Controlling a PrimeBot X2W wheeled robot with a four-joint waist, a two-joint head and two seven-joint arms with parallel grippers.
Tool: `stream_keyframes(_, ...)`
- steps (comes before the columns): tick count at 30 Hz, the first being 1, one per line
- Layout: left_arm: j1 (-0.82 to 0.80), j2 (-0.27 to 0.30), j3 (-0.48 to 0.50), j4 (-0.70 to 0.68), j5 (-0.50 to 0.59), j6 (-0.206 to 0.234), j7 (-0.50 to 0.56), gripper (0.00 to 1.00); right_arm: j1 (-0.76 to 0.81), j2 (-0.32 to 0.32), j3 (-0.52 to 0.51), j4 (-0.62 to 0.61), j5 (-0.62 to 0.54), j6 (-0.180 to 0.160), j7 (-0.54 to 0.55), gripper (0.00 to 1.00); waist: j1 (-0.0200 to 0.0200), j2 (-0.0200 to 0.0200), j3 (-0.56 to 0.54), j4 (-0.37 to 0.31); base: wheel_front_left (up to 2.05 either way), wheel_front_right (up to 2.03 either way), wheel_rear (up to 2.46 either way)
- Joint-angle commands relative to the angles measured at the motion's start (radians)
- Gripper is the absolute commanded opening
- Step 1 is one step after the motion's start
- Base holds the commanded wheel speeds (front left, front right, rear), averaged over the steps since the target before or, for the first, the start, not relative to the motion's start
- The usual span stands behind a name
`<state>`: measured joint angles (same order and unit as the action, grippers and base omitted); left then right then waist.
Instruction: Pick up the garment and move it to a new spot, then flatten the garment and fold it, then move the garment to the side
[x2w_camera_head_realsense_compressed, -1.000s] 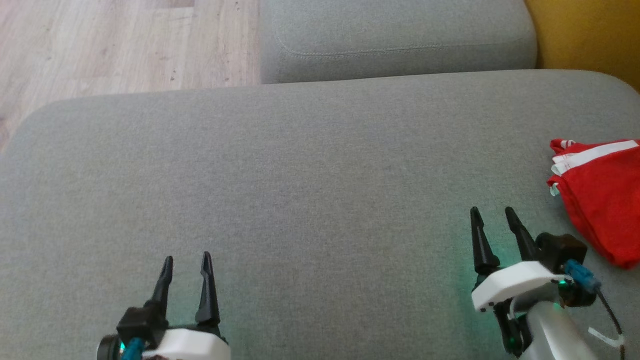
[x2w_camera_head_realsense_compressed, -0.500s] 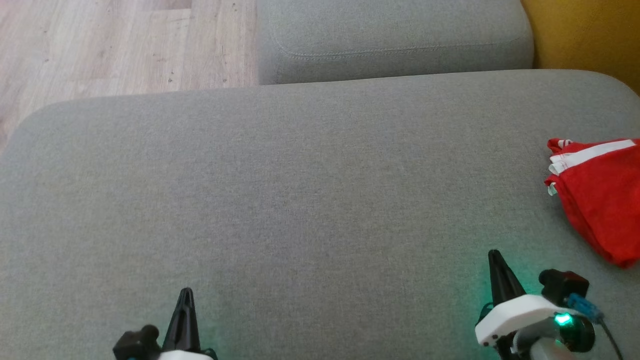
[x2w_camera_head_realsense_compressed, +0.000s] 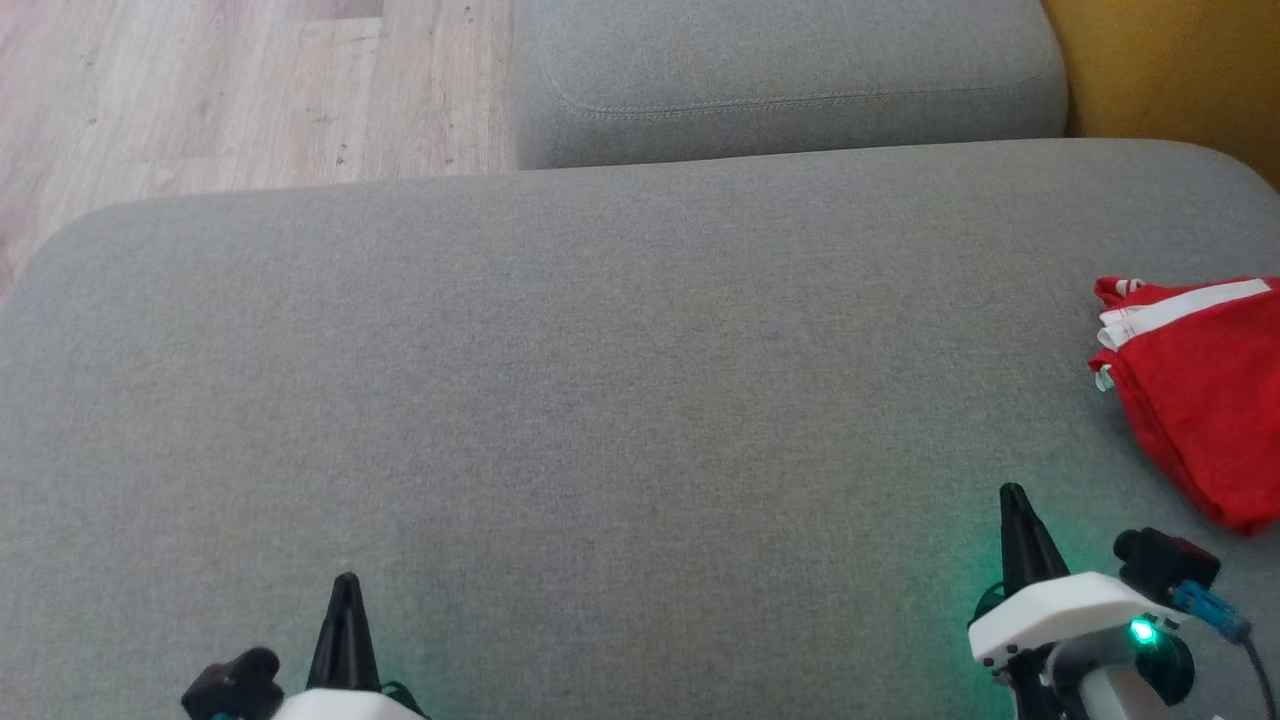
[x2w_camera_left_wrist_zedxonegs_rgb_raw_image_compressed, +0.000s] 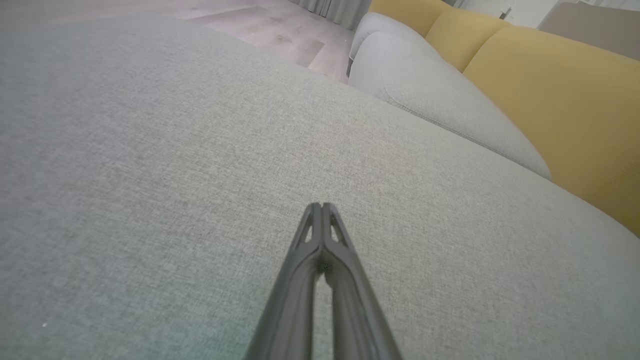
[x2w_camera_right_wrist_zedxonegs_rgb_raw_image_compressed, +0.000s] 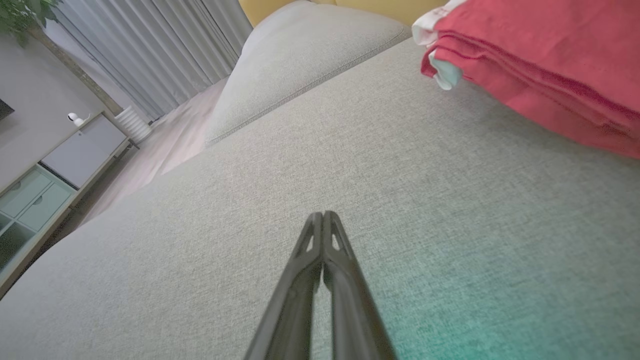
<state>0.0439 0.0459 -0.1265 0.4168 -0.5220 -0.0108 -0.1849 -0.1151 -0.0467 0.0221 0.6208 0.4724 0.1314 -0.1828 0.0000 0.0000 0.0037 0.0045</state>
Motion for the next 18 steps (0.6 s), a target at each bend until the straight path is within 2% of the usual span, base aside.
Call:
stream_keyframes(1, -0.052, 0.001, 0.023, -0.034, -0.030, -0.011, 0.007, 0.00, -0.040, -0.002, -0.004, -0.044, 0.034, 0.000, 0.011, 0.00, 0.0000, 0.0000, 0.000, 0.000, 0.00, 0.00, 0.00)
stream_keyframes(18, -0.068, 0.001, 0.058, -0.056, -0.202, -0.028, 0.054, 0.00, -0.032, -0.002, -0.025, -0.098, 0.213, 0.000, 0.057, 0.00, 0.0000, 0.0000, 0.000, -0.001, 0.00, 0.00, 0.00)
